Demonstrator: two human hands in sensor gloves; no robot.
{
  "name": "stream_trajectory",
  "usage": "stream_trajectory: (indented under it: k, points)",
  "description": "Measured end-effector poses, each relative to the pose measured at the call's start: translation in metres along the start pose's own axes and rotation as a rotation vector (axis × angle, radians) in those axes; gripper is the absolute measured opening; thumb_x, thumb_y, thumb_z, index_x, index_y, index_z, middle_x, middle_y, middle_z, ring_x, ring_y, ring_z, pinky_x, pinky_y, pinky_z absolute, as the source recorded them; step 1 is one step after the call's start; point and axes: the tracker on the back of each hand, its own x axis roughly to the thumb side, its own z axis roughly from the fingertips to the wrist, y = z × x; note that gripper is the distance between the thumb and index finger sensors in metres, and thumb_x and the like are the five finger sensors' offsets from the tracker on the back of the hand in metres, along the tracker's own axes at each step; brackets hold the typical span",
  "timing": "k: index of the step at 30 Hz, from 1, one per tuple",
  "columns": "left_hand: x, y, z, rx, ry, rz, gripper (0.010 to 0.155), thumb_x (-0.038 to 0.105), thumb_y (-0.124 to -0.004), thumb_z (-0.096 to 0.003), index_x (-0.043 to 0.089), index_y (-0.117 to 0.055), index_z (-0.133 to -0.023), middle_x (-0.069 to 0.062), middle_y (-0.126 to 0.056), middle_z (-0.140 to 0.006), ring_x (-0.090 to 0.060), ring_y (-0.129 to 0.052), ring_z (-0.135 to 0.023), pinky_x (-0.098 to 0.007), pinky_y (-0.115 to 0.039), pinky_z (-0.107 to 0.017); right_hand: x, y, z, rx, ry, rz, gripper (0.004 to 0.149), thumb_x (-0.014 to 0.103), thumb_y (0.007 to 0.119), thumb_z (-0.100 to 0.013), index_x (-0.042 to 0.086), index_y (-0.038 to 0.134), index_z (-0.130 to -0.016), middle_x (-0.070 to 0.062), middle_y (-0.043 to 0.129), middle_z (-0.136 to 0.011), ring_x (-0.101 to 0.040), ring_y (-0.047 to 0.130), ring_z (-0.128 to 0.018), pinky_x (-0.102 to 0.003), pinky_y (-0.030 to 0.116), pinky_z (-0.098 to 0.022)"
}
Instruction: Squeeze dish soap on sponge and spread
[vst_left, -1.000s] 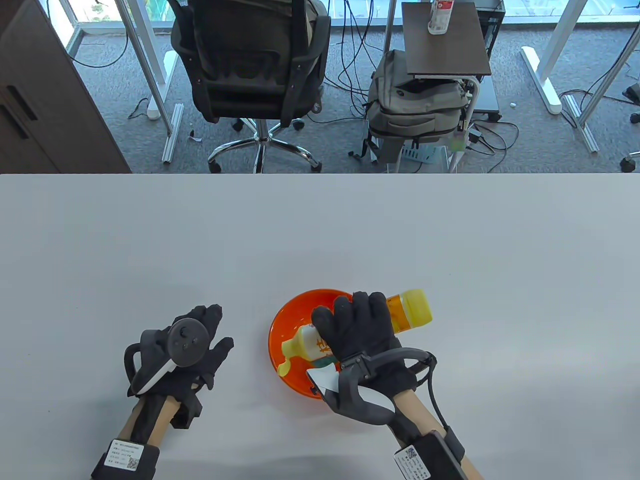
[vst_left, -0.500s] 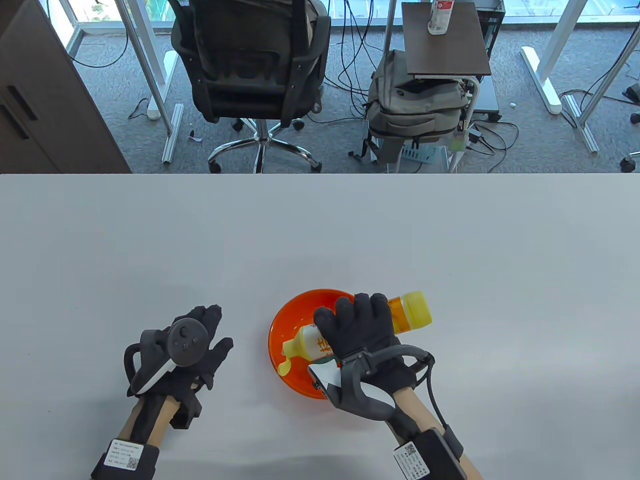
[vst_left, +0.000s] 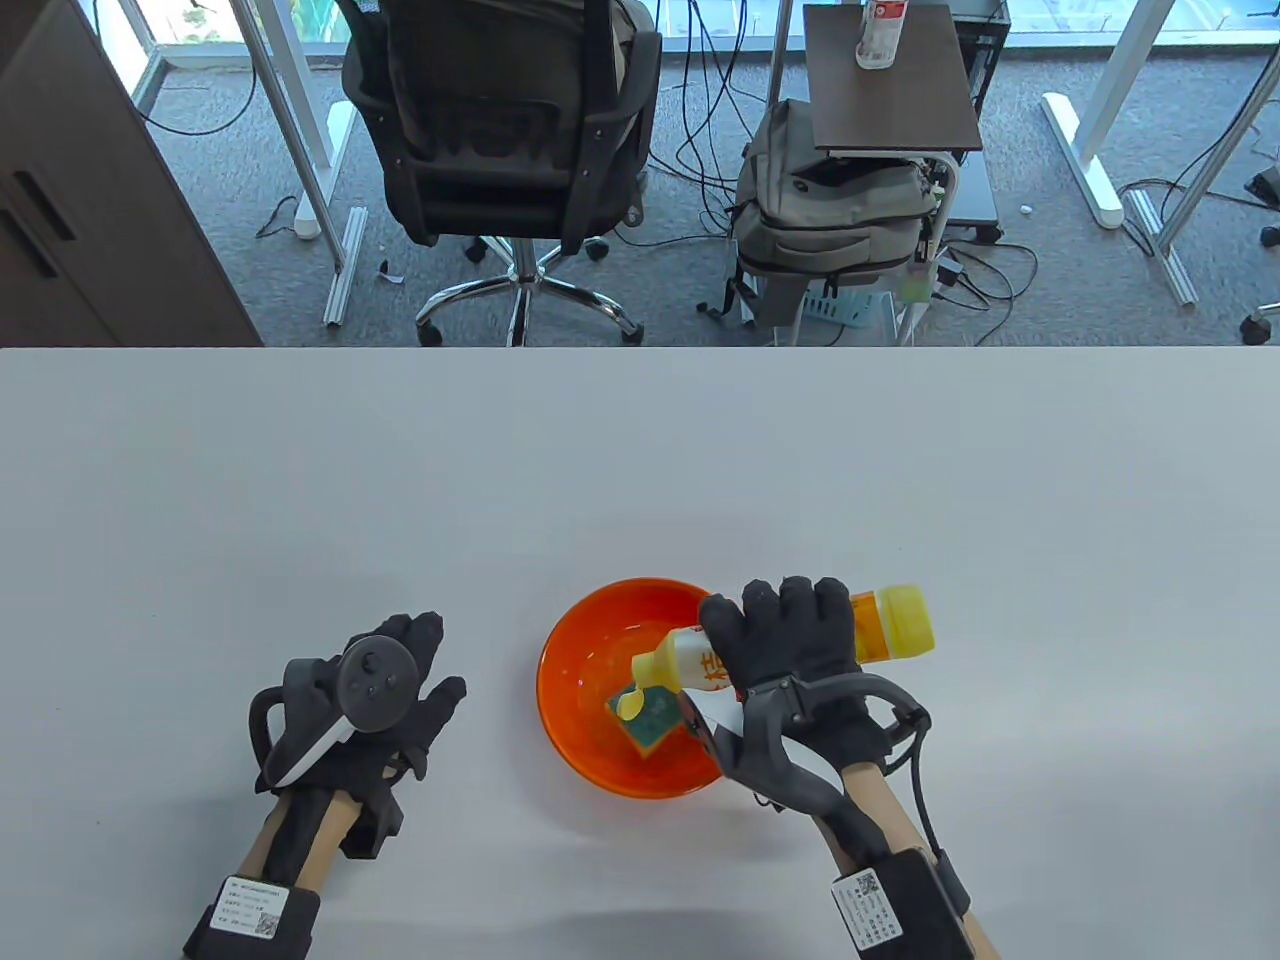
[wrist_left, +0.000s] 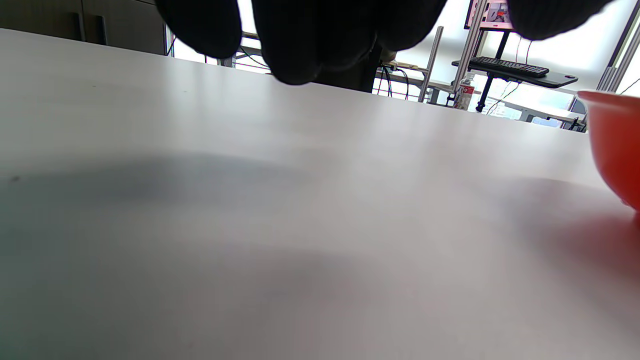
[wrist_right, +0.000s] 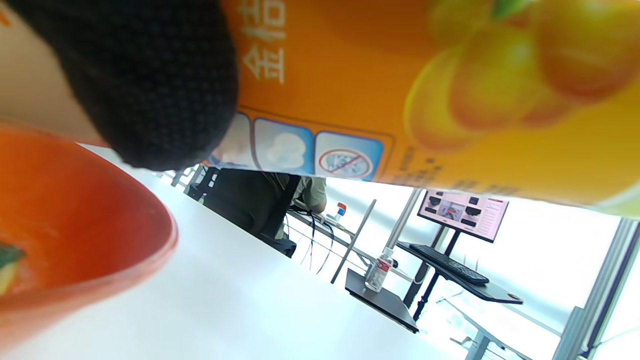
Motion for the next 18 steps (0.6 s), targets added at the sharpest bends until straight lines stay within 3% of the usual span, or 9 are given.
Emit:
stream_trajectory:
  k: [18]
  points:
    - [0.000,-0.001,0.000,-0.007,0.002,0.000,0.072,0.060,-0.072,-0.0414,0.029,-0.063,-0.106,-0.004,-0.066,-0.112,-0.034,-0.079,-0.103,-0.062,-0.065,-0.074,-0.049,0.019,-0.004,0.089,0.171,0.001,0.074,0.036,0.103,-0.024,0.053,0.073,-0.090,0.010,0.084,-0.095,-0.026,0.086,-0.089,-0.056,0.063,-0.076]
